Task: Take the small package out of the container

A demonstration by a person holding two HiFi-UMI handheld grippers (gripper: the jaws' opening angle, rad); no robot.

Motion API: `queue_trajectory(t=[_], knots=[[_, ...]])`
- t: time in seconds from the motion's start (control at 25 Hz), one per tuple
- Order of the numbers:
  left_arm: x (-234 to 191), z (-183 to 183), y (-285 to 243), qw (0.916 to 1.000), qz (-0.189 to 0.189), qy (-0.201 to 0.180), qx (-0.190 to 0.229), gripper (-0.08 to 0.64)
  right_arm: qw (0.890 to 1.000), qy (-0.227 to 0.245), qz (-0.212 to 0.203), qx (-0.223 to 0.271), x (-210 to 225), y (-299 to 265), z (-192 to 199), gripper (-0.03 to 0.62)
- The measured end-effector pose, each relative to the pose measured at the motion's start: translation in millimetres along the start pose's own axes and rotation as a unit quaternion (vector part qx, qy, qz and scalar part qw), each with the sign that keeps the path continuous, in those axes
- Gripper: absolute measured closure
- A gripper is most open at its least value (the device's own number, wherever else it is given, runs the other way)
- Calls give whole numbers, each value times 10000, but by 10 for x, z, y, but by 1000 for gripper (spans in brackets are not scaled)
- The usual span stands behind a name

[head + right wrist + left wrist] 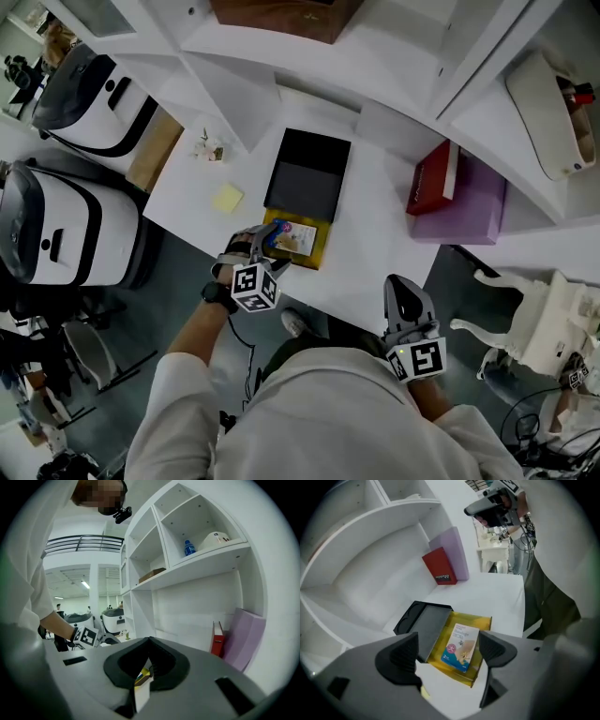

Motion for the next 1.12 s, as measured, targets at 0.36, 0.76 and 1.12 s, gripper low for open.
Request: queue_trajectory(t=[0.36,0.76,1.12], knots=[[170,68,-670,9927,978,-614,-344,152,9988,-162,440,-109,238,134,89,568],[278,162,-1165,9758,1879,-904,-655,150,9962,-300,789,-237,474,191,158,568],[365,139,-1380,9653,2253,-1136,-671,139,9944,-411,912,-353,649,168,227,568]])
Point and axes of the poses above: the fingertips, and each gripper's own axes: y backward along the fingers, x to its right, z out of its underside, the point moved 7 cm from there along y, backward along the fingers, and after that the axes turned 10 degrees about -y, right-handed, at the moved point
